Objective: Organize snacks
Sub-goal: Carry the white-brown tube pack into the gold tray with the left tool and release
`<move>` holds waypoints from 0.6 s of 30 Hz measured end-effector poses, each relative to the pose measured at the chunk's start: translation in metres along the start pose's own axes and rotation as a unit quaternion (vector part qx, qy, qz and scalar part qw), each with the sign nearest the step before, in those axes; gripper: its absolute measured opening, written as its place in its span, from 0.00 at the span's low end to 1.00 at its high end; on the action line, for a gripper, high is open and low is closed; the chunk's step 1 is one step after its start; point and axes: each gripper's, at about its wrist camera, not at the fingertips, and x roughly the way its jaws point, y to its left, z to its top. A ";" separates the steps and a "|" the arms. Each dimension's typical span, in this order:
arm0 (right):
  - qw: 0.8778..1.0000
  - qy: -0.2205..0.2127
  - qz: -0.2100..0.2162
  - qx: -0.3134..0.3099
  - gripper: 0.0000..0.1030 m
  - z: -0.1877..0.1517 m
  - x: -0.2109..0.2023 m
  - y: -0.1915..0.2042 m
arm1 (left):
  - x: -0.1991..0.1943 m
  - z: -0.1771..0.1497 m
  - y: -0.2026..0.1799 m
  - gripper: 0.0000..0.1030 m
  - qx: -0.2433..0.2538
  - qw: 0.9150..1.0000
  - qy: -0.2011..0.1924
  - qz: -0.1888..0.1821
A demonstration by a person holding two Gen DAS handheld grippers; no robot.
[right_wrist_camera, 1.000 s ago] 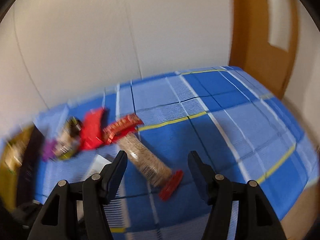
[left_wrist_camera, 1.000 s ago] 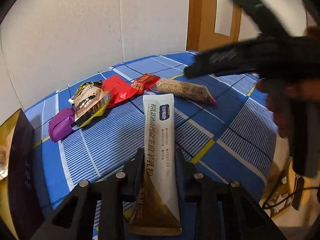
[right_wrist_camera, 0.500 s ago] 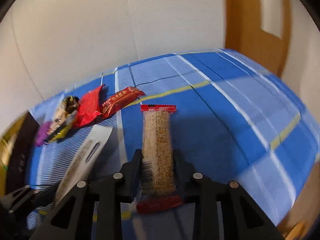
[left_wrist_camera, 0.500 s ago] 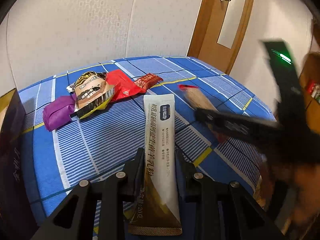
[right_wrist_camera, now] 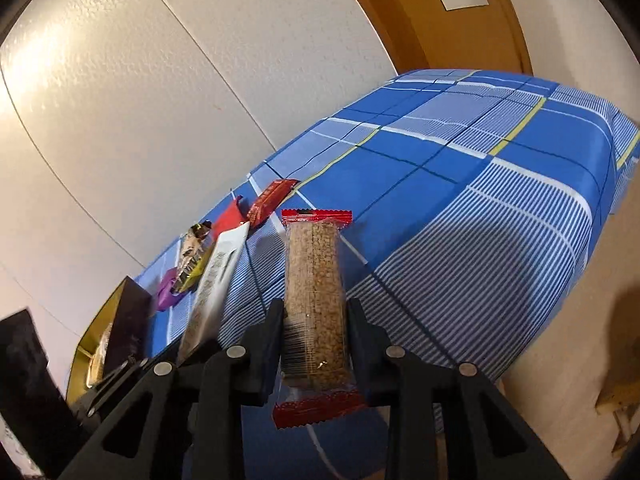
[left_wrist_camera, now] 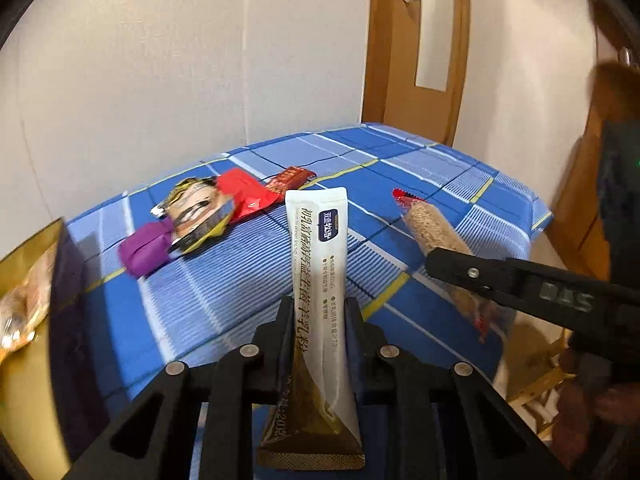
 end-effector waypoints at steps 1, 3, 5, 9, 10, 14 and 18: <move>1.000 0.000 0.000 -0.005 0.30 -0.001 0.001 0.002 | -0.006 -0.001 0.002 0.23 -0.007 1.000 -0.003 -0.002; 1.000 0.002 -0.001 -0.013 0.30 -0.003 0.003 0.005 | -0.020 -0.003 0.005 0.23 -0.017 1.000 -0.010 -0.007; 1.000 0.007 0.003 -0.015 0.30 -0.006 0.006 0.008 | -0.034 -0.006 0.008 0.23 -0.027 0.999 -0.015 -0.011; 0.999 0.010 0.007 -0.032 0.30 -0.010 0.010 0.015 | -0.058 -0.007 0.015 0.23 -0.042 0.999 -0.021 -0.016; 0.999 0.010 0.009 -0.039 0.30 -0.011 0.010 0.018 | -0.063 -0.008 0.018 0.23 -0.045 0.999 -0.022 -0.015; 0.998 0.008 0.016 -0.052 0.30 -0.015 0.006 0.024 | -0.082 -0.009 0.035 0.23 -0.068 0.997 -0.017 -0.013; 0.999 0.005 0.020 -0.050 0.30 -0.014 0.006 0.023 | -0.097 -0.013 0.062 0.23 -0.099 0.995 -0.009 -0.002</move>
